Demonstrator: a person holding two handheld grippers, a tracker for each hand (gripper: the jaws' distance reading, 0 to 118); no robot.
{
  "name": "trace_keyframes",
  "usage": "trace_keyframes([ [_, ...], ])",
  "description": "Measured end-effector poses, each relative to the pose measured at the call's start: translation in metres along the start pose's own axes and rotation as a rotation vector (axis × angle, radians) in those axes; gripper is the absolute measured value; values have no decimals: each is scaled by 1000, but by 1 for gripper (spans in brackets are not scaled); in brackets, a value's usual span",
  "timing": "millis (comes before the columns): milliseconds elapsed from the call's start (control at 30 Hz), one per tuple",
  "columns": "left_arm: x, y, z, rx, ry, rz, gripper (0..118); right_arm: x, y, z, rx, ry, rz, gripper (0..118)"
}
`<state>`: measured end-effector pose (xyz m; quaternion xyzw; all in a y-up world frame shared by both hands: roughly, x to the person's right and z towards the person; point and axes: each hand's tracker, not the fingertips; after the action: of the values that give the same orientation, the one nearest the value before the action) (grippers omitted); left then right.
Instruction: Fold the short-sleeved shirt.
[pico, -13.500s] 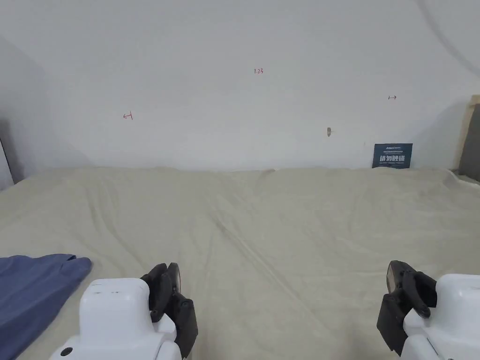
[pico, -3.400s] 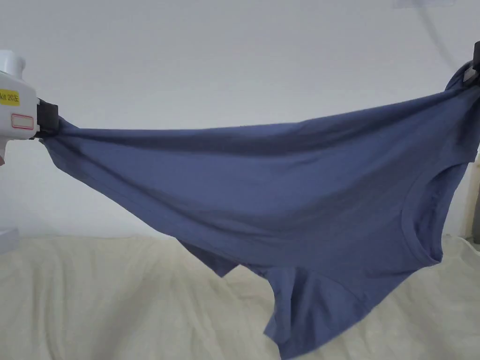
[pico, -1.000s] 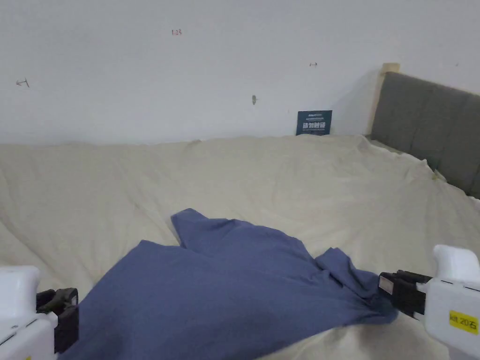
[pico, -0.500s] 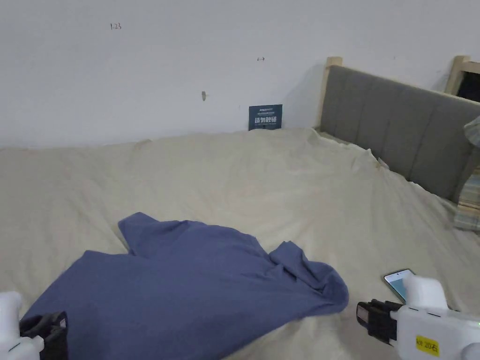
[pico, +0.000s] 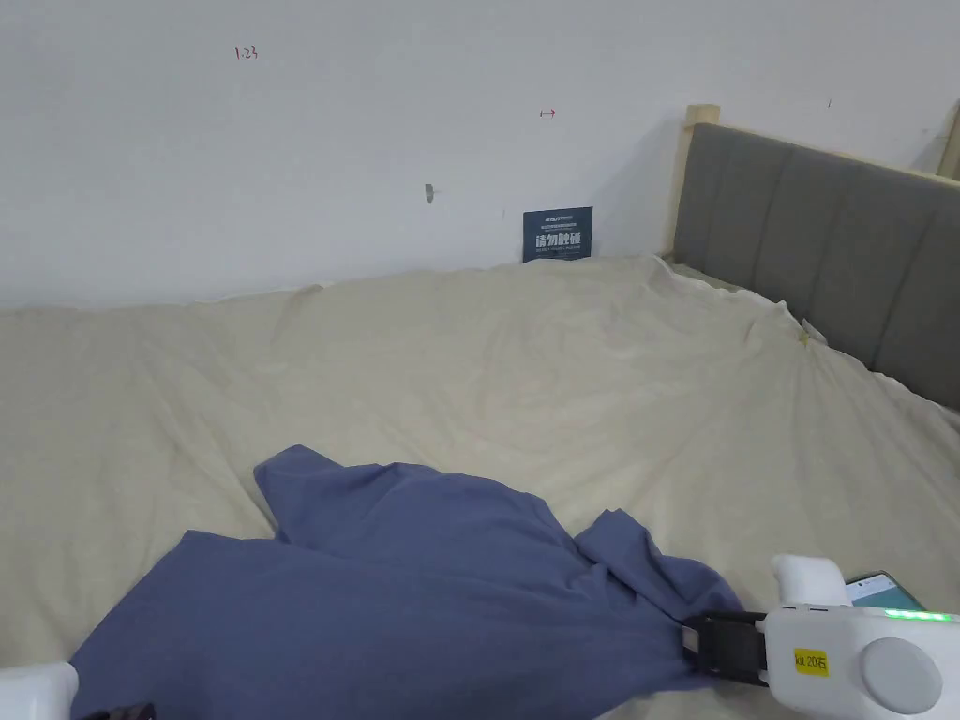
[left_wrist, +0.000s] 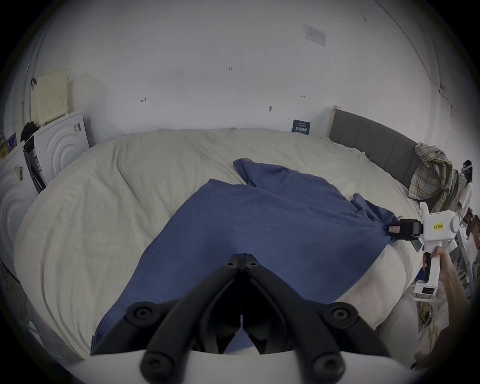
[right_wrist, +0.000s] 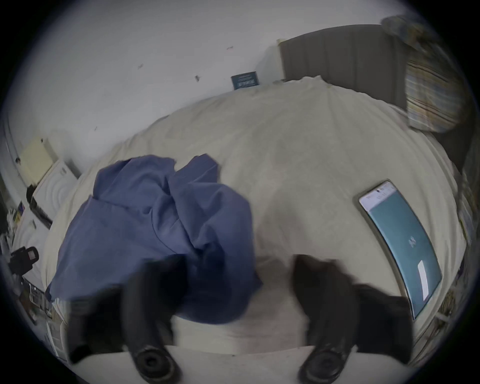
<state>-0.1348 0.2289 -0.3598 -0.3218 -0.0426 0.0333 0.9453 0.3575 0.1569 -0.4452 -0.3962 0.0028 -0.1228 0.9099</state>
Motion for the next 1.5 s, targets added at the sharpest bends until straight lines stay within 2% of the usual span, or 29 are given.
trace_keyframes([
  [33, 1, 0, -4, -12, 2, -9, 0, -3, 0, 0, 1, 8, -3, 6],
  [67, 1, 0, -8, -22, 1, -25, 0, -6, -1, -1, 6, 51, -12, 6],
  [167, 0, 5, -19, -39, 10, -58, 0, -16, -4, 0, 9, -15, 40, 6],
  [400, -25, 48, -61, -30, 18, -70, 1, -16, 1, 11, 10, 20, 5, 6],
  [433, -30, 58, -72, -32, 18, -71, 14, -15, 0, 10, 10, 22, 2, 6],
  [467, -36, 70, -83, -37, 17, -59, 38, -15, -1, 10, 4, 28, 0, 6],
  [533, -44, 90, -109, -77, -34, -31, 96, -19, -2, 12, 3, 29, -1, 6],
  [567, -48, 101, -122, -72, -42, -28, 104, -20, -2, 13, 5, 29, 0, 6],
  [600, -49, 110, -134, -71, -36, -34, 104, -21, -3, 15, 4, 27, 4, 6],
  [767, -52, 142, -204, -136, 15, -92, 104, -27, 3, 18, -2, 19, 40, 6],
  [933, -47, 132, -253, -194, 79, -176, 102, -30, 7, 18, -15, 18, 52, 6],
  [967, -47, 128, -259, -234, 77, -205, 94, -32, 7, 19, -16, 17, 58, 6],
  [1033, -42, 117, -265, -290, 46, -229, 62, -31, 8, 17, -22, 16, 62, 6],
  [1067, -40, 111, -263, -270, -16, -217, 60, -31, 9, 16, -24, 15, 64, 6],
  [1100, -39, 109, -257, -226, 11, -207, 53, -32, 9, 16, -24, 14, 65, 6],
  [1167, -37, 111, -254, -226, 21, -217, 23, -32, 9, 13, -27, 10, 71, 6],
  [1200, -37, 112, -254, -226, 11, -214, 17, -32, 10, 13, -27, 9, 72, 6],
  [1300, -37, 117, -250, -222, 37, -246, 9, -33, 11, 17, -23, 16, 73, 6],
  [1500, -43, 128, -211, -168, -8, -225, 7, -33, 24, 35, 28, 63, 28, 6],
])
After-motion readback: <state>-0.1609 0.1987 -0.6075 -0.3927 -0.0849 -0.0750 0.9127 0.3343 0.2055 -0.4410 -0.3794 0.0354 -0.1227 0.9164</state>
